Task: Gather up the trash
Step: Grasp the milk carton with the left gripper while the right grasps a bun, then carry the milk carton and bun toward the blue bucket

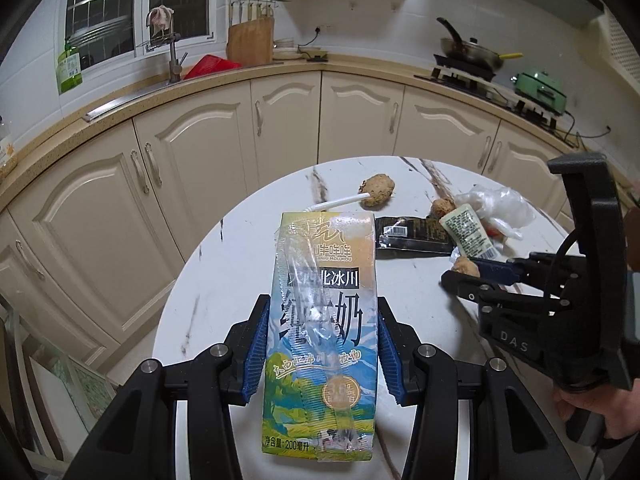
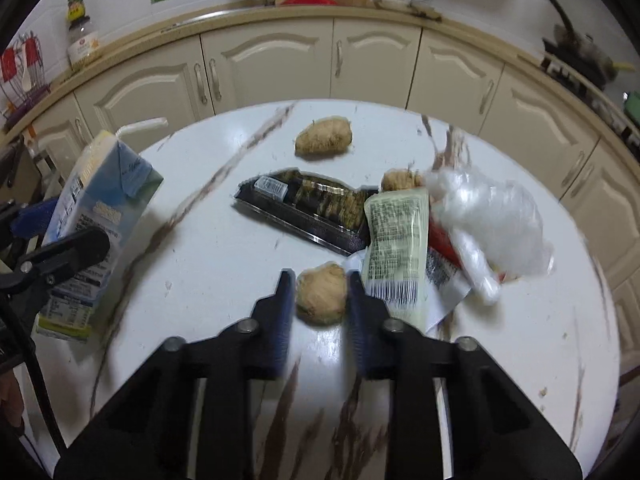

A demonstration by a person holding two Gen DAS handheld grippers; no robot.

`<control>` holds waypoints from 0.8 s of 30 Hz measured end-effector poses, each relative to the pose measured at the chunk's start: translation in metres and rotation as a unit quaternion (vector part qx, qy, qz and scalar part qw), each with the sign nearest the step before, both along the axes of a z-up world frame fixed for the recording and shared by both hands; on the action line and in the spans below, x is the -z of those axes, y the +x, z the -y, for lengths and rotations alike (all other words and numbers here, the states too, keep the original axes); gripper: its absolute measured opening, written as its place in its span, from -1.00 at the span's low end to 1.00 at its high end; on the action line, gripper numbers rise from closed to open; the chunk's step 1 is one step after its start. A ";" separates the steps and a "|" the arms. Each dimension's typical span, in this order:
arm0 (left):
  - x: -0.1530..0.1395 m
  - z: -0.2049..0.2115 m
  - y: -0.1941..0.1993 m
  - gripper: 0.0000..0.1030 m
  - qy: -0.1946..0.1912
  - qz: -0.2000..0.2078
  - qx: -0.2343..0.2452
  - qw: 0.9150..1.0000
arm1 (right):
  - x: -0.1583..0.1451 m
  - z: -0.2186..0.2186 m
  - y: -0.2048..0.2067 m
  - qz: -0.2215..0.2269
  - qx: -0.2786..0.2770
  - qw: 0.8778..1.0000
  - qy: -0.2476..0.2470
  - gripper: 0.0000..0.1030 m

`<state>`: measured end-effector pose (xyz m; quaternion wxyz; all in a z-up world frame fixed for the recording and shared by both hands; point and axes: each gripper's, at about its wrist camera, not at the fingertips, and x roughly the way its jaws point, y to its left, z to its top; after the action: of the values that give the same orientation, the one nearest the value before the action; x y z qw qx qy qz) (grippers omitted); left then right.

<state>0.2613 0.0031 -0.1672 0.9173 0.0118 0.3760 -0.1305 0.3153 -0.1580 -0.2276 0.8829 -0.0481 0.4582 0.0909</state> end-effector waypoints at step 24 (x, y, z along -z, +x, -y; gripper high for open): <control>-0.056 0.083 -0.083 -0.13 -0.009 0.043 0.045 0.998 | -0.072 0.098 -0.094 0.057 0.050 0.990 0.122 -0.55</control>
<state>0.1784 -0.0797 -0.1107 0.9260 0.0259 0.3337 -0.1745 0.2210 -0.2564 -0.1554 0.9102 0.0775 0.3947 0.0989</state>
